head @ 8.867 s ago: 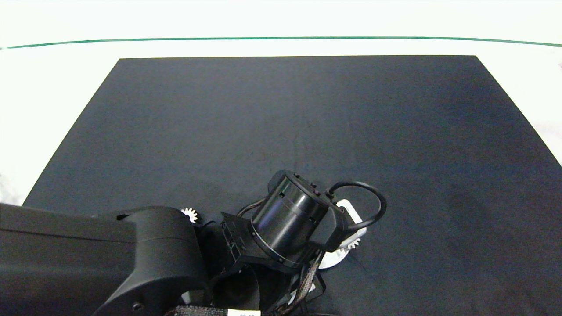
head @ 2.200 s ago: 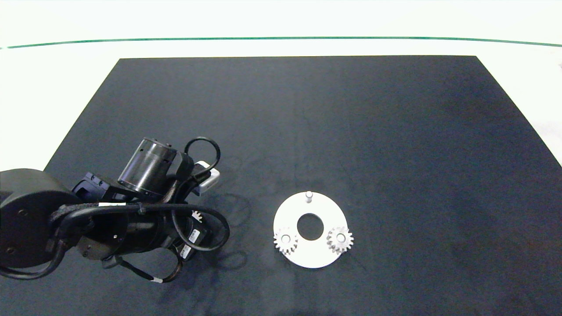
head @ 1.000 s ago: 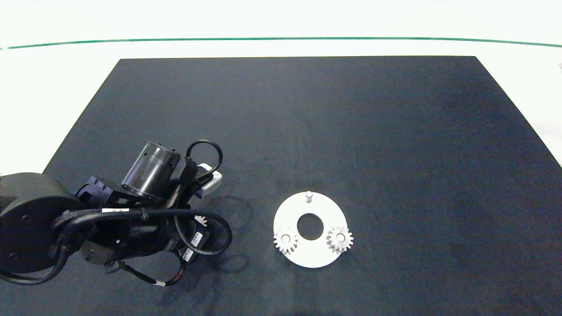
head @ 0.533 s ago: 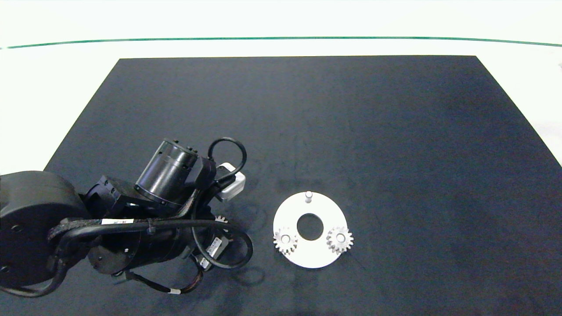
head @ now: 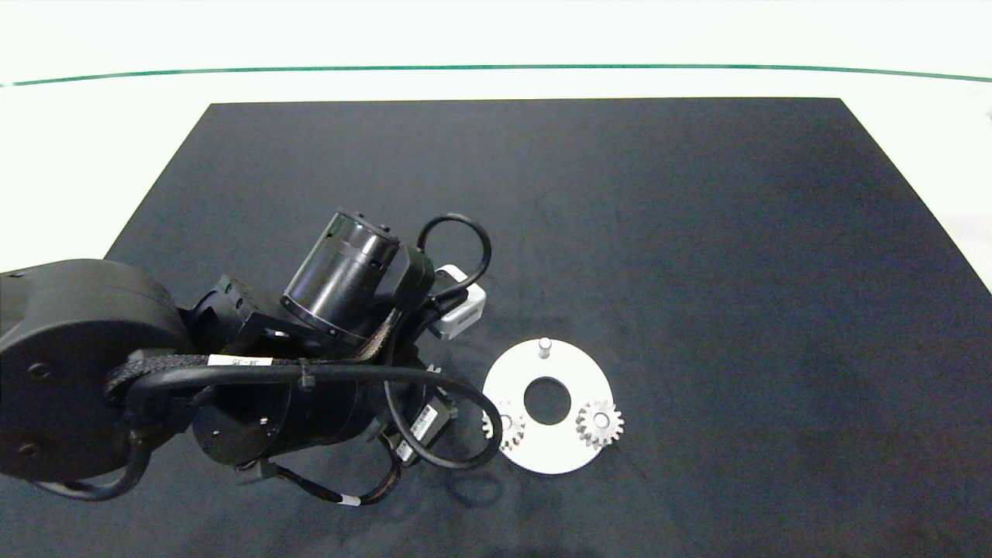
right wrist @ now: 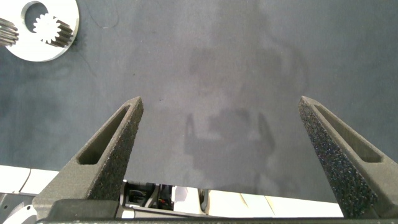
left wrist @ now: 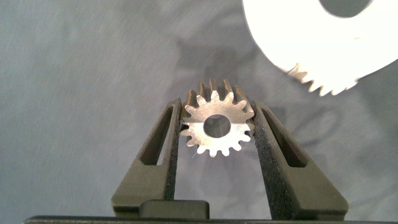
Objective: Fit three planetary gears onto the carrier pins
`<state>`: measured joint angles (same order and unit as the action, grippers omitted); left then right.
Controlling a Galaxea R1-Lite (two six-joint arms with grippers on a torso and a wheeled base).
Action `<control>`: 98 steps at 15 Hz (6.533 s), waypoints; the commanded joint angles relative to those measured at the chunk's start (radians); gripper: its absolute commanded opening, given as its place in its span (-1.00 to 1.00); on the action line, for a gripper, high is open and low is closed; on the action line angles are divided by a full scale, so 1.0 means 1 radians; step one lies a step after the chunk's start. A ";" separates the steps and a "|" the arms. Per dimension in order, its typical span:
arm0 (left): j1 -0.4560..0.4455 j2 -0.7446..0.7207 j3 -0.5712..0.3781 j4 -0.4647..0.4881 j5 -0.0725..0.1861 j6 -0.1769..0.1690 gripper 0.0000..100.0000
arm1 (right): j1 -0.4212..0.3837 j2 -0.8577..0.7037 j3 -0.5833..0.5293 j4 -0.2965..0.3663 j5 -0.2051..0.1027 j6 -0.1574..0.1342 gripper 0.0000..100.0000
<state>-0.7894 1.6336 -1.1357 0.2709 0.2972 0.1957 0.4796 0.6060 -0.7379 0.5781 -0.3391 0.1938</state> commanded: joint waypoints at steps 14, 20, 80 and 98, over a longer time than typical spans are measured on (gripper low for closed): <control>-0.133 0.183 -0.371 0.215 0.083 0.097 -0.56 | 0.005 -0.020 0.009 0.003 -0.001 0.010 1.00; -0.200 0.261 -0.450 0.220 0.112 0.077 -0.56 | 0.005 -0.029 0.012 0.003 -0.001 0.010 1.00; -0.165 0.400 -0.676 0.321 0.117 0.080 -0.56 | 0.008 -0.035 0.031 0.003 0.000 0.021 1.00; -0.163 0.428 -0.710 0.366 0.122 0.077 -0.56 | 0.007 -0.037 0.031 0.002 0.000 0.021 1.00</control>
<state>-0.9511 2.0604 -1.8468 0.6302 0.4160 0.2713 0.4862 0.5691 -0.7070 0.5781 -0.3372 0.2134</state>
